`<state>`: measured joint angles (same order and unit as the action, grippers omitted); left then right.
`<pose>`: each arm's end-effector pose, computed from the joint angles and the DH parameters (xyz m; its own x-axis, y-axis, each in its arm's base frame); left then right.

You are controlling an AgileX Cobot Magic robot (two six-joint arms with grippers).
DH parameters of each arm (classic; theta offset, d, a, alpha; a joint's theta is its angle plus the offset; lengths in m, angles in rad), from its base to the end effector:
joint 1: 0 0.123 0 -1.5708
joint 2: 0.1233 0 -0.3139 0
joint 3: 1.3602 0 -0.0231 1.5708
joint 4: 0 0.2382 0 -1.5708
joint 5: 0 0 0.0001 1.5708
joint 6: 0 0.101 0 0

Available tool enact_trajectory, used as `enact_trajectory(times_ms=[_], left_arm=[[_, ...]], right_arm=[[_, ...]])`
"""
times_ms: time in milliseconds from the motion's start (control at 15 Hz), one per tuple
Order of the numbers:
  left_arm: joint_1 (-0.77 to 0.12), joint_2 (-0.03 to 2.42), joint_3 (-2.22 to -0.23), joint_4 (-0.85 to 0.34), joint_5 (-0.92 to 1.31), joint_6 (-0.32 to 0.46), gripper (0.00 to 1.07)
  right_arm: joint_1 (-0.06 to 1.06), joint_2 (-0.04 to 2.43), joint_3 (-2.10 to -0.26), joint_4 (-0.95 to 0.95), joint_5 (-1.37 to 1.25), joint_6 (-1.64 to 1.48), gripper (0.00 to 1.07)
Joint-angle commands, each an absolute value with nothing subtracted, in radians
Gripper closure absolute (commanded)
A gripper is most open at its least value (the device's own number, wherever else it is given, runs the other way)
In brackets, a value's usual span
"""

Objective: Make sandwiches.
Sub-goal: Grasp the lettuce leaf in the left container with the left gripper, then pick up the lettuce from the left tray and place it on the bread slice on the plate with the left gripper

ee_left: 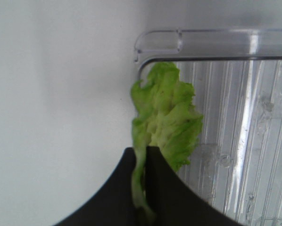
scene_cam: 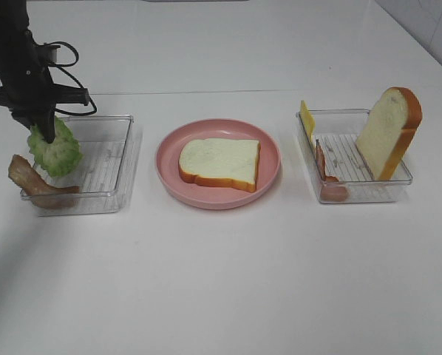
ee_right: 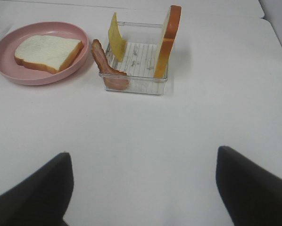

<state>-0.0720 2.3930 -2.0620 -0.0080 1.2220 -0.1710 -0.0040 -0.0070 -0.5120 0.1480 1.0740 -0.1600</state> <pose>0.5004 -0.0369 0.1712 -0.9895 -0.1019 -0.1020 -0.0998 0.9947 -0.0255 -0.0396 0.0133 0.2693 -0.4350 -0.0865 -0.8963 -0.1513 0.9882 -0.0219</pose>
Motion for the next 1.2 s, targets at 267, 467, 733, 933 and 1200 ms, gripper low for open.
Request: enact_trajectory(times_ms=[267,467,733,933,1200], left_arm=[[-0.066,2.359,-2.087,0.044,1.256,-0.216,0.77],[-0.066,2.359,-2.087,0.045,1.276,-0.216,0.52],[-0.066,2.359,-2.087,0.011,1.275,-0.216,0.52],[-0.066,2.369,-2.087,-0.014,1.276,-0.215,0.53],[-0.066,2.369,-2.087,-0.013,1.276,-0.208,0.86]], right_arm=[[-0.011,-0.020,-0.507,0.144,1.065,-0.162,0.29],[-0.011,-0.020,-0.507,0.144,1.065,-0.162,0.29],[-0.011,-0.020,-0.507,0.144,1.065,-0.162,0.29],[-0.011,-0.020,-0.507,0.144,1.065,-0.162,0.29],[-0.011,-0.020,-0.507,0.144,1.065,-0.162,0.29]])
